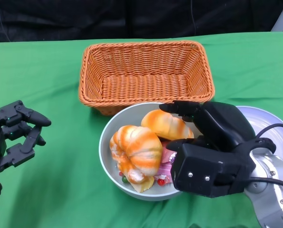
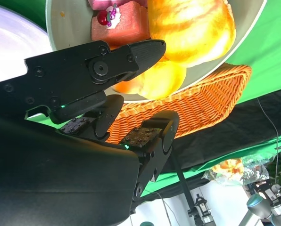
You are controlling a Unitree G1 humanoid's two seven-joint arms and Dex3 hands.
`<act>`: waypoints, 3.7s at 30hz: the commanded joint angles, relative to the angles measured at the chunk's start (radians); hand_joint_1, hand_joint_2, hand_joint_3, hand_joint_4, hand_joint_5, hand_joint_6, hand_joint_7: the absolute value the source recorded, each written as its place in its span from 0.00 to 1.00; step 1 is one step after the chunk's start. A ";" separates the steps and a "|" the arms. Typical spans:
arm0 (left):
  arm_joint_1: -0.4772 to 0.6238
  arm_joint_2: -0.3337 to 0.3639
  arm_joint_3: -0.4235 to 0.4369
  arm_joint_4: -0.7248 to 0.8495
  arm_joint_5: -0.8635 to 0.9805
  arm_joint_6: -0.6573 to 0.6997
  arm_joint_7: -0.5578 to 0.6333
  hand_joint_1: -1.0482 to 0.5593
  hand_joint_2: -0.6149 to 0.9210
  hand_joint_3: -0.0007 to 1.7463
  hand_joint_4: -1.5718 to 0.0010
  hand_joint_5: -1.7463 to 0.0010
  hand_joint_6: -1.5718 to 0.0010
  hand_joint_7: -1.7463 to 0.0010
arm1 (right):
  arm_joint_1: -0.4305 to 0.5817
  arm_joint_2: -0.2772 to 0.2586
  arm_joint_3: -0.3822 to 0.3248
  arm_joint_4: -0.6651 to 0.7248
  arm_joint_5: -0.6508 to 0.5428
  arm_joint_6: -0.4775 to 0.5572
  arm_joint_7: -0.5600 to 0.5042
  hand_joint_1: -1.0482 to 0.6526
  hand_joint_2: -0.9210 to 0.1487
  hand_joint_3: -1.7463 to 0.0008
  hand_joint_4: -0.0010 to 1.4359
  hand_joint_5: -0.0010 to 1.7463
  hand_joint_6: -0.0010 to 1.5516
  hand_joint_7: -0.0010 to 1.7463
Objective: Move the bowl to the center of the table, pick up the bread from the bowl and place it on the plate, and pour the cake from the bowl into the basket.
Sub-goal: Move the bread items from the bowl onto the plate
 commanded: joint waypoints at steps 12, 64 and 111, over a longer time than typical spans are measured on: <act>0.020 0.024 0.002 -0.012 -0.001 0.013 0.001 0.63 0.87 0.43 0.51 0.13 0.51 0.31 | -0.048 0.006 0.076 0.117 -0.085 -0.015 -0.093 0.19 0.00 0.95 0.52 0.08 0.38 0.00; 0.037 0.030 -0.013 -0.032 0.052 0.007 0.030 0.62 0.88 0.42 0.51 0.13 0.50 0.33 | -0.127 -0.001 0.184 0.525 -0.173 -0.162 -0.360 0.45 0.00 0.98 0.51 0.68 0.71 0.02; 0.010 0.035 -0.025 0.022 0.068 -0.027 0.043 0.61 0.88 0.41 0.50 0.14 0.49 0.33 | 0.082 0.016 -0.120 -0.005 0.214 -0.245 -0.200 0.58 0.00 0.87 0.48 0.99 0.73 0.12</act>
